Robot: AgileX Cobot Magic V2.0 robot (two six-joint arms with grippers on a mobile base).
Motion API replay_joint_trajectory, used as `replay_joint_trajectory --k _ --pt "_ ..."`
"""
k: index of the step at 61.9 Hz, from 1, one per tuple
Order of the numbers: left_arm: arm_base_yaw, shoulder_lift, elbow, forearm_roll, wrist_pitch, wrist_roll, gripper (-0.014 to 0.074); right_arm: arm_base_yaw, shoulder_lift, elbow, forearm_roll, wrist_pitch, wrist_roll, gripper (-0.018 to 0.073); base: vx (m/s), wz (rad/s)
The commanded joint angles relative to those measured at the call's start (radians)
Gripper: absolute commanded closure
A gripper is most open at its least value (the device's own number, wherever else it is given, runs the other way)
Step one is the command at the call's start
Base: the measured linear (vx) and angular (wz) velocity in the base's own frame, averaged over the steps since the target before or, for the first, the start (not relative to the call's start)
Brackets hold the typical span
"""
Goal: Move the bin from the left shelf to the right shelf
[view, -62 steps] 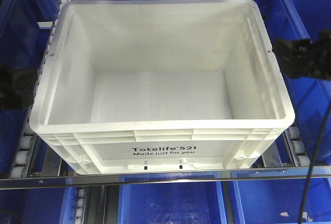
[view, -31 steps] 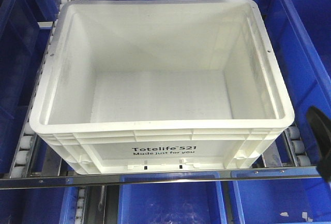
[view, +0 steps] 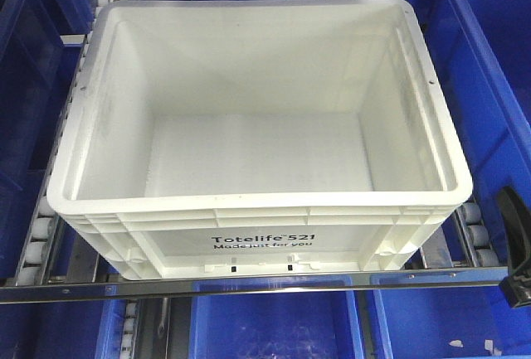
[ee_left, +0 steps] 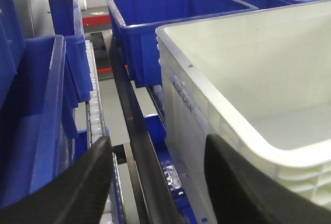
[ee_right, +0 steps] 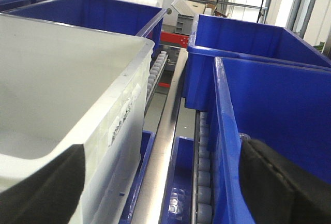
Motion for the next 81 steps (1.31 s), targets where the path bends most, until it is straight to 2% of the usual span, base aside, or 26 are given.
replay_joint_trajectory --k 1,18,24,27,31,38,40,44,81 --pt "-0.006 0.017 -0.021 -0.001 -0.115 -0.005 0.0207 -0.005 0.034 -0.027 -0.006 -0.102 -0.011 -0.0031 0.00 0.00" --pt "-0.006 0.017 -0.021 -0.010 -0.114 -0.005 0.0207 -0.005 0.038 -0.027 -0.002 -0.111 -0.007 -0.0029 0.00 0.00" --pt "-0.006 0.017 -0.021 -0.009 -0.114 -0.005 0.0219 -0.005 0.038 -0.027 -0.002 -0.112 -0.009 0.0014 0.00 0.00" --pt "-0.006 0.017 -0.021 -0.009 -0.114 -0.005 0.0253 -0.005 0.038 -0.027 -0.002 -0.112 -0.011 0.0073 0.00 0.00" --pt "-0.006 0.017 -0.021 -0.009 -0.113 -0.005 0.0354 -0.005 0.038 -0.027 -0.002 -0.114 -0.011 0.0207 0.00 0.00" --pt "-0.006 0.017 -0.021 -0.010 -0.113 -0.006 0.0589 -0.005 0.038 -0.027 -0.002 -0.120 -0.009 0.0501 0.00 0.00" --pt "-0.006 0.017 -0.021 -0.010 -0.114 -0.007 0.0607 -0.005 0.038 -0.027 -0.002 -0.121 -0.004 0.0576 0.00 0.00" --pt "-0.006 0.017 -0.021 -0.010 -0.115 -0.012 0.0606 -0.005 0.038 -0.027 0.001 -0.118 0.019 0.0571 0.00 0.00" --pt "-0.006 0.017 -0.021 -0.009 -0.113 -0.012 0.0605 -0.005 0.038 -0.027 0.001 -0.116 0.015 0.0566 0.00 0.00"
